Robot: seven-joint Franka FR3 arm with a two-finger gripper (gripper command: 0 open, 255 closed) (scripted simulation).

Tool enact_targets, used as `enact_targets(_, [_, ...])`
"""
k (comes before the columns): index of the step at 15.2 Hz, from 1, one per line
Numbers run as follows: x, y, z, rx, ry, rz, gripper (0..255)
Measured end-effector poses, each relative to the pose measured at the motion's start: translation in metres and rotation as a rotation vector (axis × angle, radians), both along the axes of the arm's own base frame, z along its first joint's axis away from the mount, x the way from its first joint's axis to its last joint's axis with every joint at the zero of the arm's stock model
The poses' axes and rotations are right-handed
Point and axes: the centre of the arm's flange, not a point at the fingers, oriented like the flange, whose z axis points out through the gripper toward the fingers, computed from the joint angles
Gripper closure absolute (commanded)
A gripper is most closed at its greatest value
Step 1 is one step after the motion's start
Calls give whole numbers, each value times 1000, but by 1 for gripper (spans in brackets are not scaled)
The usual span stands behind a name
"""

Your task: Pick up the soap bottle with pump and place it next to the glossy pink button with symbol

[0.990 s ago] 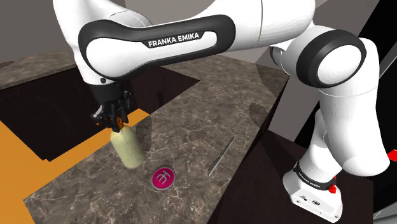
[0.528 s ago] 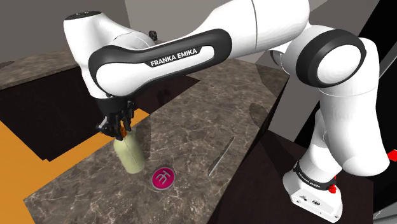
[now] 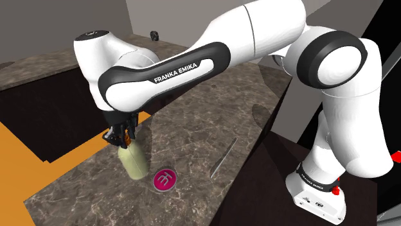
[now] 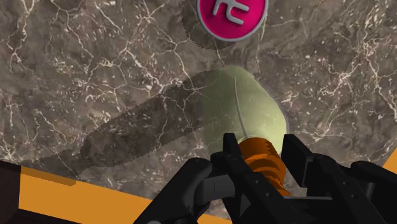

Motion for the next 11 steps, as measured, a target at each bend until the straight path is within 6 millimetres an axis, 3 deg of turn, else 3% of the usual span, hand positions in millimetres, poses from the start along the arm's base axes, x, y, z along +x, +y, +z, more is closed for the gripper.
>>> enact_targets(5, [0,0,-1,0,0,0,255])
enact_targets(6, [0,0,-1,0,0,0,0])
enact_targets(11, [0,0,-1,1,-1,0,0])
